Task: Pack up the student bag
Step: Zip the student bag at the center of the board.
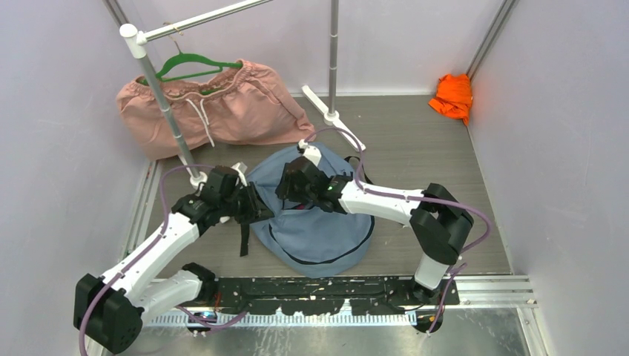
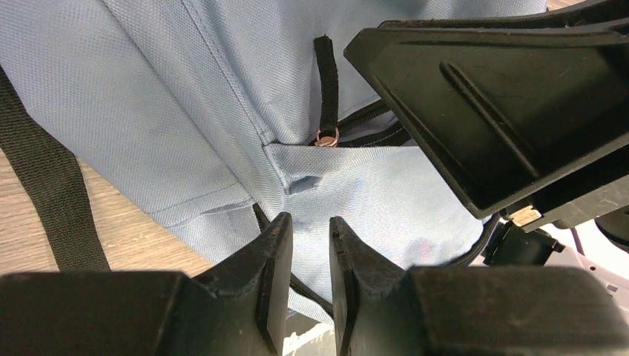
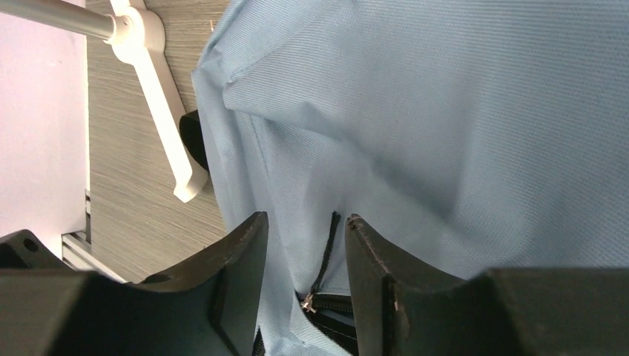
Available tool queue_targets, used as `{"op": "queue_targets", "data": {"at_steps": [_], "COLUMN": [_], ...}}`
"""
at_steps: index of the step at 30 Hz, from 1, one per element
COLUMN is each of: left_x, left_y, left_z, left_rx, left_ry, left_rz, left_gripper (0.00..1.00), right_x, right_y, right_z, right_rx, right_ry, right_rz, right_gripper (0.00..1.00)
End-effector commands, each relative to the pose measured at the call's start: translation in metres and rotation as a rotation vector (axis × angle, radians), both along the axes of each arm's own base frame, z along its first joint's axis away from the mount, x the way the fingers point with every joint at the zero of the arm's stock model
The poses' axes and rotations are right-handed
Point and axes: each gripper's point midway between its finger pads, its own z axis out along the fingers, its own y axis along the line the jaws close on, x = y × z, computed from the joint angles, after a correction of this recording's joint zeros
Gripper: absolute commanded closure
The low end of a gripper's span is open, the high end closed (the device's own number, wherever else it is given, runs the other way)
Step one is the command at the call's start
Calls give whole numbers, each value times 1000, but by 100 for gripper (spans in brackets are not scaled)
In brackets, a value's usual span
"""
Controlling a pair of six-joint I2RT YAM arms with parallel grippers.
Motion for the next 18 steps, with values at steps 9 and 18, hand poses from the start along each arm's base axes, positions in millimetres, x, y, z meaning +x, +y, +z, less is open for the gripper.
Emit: {"op": "queue_targets", "data": {"at_steps": [9, 18], "left_x": [6, 15], "left_y": [3, -8], "left_z": [8, 1], "left_rx": [-6, -78], "left_ry": [-23, -22], "left_rz": [40, 76], "left_gripper": [73, 73], "right_x": [-6, -13], "right_y": [9, 21], "right_z": [-19, -12], "right_rx": [-79, -37], "right_ry": [69, 79], "right_rz": [38, 87], "right_gripper": [60, 74]}}
